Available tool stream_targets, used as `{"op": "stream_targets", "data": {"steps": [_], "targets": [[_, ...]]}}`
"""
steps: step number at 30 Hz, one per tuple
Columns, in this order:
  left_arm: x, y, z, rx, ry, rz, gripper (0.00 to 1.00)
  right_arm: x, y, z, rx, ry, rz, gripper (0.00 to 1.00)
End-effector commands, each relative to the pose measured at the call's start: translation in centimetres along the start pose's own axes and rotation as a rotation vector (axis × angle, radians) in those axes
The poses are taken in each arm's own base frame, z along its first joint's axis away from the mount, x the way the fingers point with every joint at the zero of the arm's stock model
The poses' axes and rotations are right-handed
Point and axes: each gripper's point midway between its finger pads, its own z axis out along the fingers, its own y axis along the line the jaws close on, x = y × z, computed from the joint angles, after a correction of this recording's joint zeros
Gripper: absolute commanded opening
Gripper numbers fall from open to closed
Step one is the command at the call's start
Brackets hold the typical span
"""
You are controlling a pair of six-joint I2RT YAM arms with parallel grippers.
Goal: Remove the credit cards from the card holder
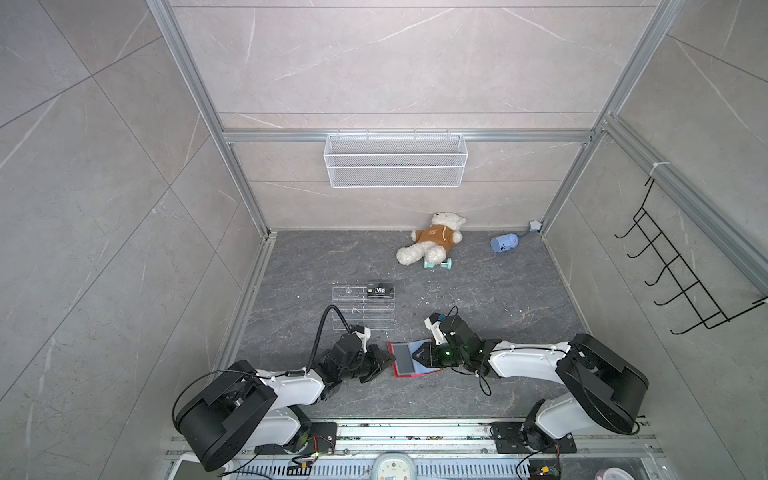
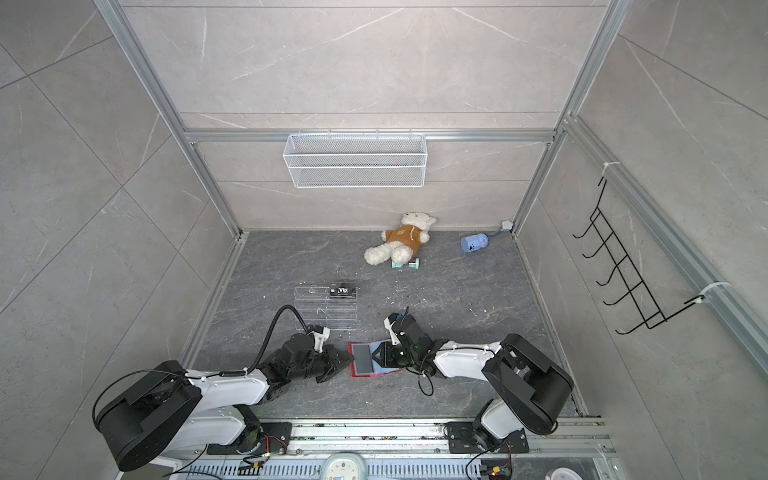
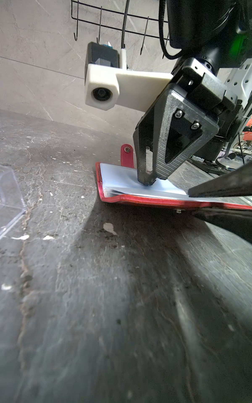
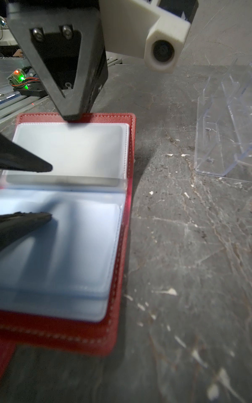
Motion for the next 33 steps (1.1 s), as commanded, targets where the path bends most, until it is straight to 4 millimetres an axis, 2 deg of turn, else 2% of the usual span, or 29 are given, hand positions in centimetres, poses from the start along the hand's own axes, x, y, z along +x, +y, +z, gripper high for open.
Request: {"op": "stream_targets", "data": {"steps": [1, 6, 13, 21, 31, 32, 33], "targets": [[0.0, -1.4, 0.2, 0.046, 0.010, 0.052, 0.15, 1.6, -1.4, 0.5, 0.040, 0.044, 0.024, 0.35], [-0.1, -1.3, 0.2, 0.044, -0.001, 0.048, 0.07, 1.6, -1.4, 0.5, 0.039, 0.046, 0.024, 0.34], [-0.1, -1.1, -0.1, 0.041, -0.011, 0.044, 0.05, 1.8, -1.5, 0.4, 0.042, 0.046, 0.024, 0.33], [-0.3, -2.1, -0.6, 0.074, -0.030, 0.067, 0.00, 1.5, -1.1, 0.1, 0.033, 0.037, 0.022, 0.35], [-0.3, -2.7, -1.0, 0.095, -0.034, 0.085, 0.00, 0.2, 0.6, -1.6, 0.058, 0.006, -0.015, 0.75], [-0.3, -2.7, -1.0, 0.096, -0.034, 0.087, 0.00, 0.1, 0.7, -1.7, 0.078, 0.010, -0.018, 0.91], [-0.3, -2.7, -1.0, 0.095, -0.034, 0.087, 0.00, 0.1, 0.8, -1.9, 0.095, 0.016, -0.022, 1.00]]}}
